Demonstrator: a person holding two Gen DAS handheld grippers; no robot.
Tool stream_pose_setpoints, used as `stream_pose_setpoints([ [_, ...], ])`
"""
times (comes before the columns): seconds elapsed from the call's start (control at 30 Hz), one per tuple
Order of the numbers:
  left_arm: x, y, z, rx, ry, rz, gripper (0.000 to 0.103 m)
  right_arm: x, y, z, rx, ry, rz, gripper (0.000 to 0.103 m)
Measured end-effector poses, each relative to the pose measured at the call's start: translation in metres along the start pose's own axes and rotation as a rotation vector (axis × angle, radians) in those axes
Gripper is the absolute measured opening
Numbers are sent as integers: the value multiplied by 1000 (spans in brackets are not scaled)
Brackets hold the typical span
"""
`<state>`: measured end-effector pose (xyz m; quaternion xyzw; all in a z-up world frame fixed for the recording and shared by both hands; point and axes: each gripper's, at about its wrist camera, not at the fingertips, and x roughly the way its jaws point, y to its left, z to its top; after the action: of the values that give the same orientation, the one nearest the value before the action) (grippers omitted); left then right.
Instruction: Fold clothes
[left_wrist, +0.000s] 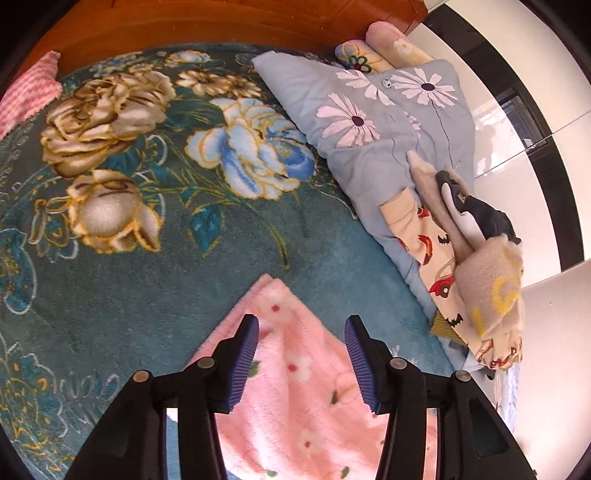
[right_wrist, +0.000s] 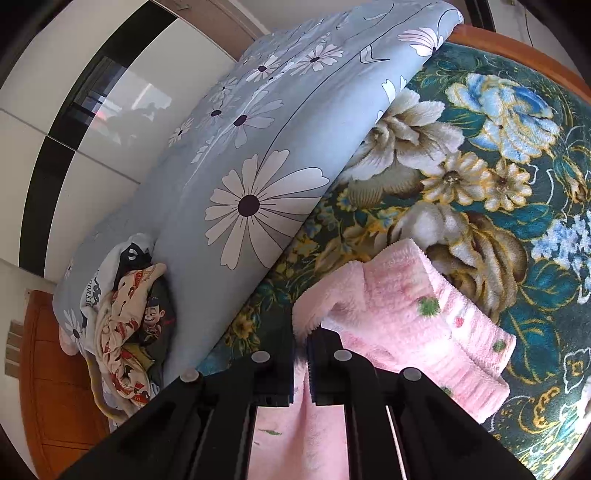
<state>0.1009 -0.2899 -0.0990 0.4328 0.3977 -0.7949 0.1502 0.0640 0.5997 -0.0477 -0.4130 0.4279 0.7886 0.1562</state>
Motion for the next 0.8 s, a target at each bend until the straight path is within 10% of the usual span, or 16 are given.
stream_pose_setpoints([
  [0.13, -3, 40, -28, -55, 22, 50, 58, -12, 8, -6, -65, -1, 84, 65],
  [0.37, 10, 89, -76, -197, 76, 11, 58, -64, -27, -37, -183, -40, 150, 66],
  [0.57, 24, 90, -84, -260, 56, 1, 58, -61, -137, -74, 43, 19, 70, 66],
  [0.8, 25, 86, -78, -295, 8, 49, 55, -26, -175, -98, 256, 31, 153, 79],
])
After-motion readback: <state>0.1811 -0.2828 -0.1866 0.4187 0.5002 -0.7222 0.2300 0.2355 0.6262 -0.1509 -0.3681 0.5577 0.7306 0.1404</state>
